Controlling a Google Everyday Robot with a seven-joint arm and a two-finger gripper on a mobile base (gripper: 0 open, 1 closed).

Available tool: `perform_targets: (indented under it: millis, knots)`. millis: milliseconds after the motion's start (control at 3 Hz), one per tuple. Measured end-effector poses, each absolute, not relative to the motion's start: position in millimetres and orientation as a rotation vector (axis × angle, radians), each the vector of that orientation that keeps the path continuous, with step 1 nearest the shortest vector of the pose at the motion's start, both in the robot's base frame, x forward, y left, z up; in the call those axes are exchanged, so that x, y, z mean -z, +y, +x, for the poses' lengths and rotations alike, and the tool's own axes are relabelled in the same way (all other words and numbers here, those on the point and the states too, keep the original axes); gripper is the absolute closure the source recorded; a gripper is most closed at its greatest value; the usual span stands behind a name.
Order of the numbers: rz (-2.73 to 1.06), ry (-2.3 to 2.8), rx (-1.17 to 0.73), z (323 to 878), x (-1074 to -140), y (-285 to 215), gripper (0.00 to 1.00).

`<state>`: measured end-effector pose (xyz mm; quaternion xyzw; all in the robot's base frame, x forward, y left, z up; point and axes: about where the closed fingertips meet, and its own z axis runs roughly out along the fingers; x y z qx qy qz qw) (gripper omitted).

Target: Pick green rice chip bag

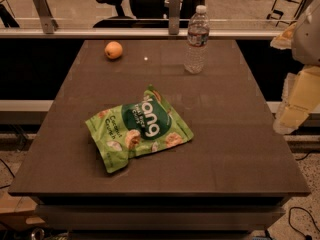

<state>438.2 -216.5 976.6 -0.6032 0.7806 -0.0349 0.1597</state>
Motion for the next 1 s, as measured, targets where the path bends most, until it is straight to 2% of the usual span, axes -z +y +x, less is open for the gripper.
perform_targets:
  millis: [1000]
  knots:
    - [-1.829,2.1,0.161,434,-990,-199,0.0]
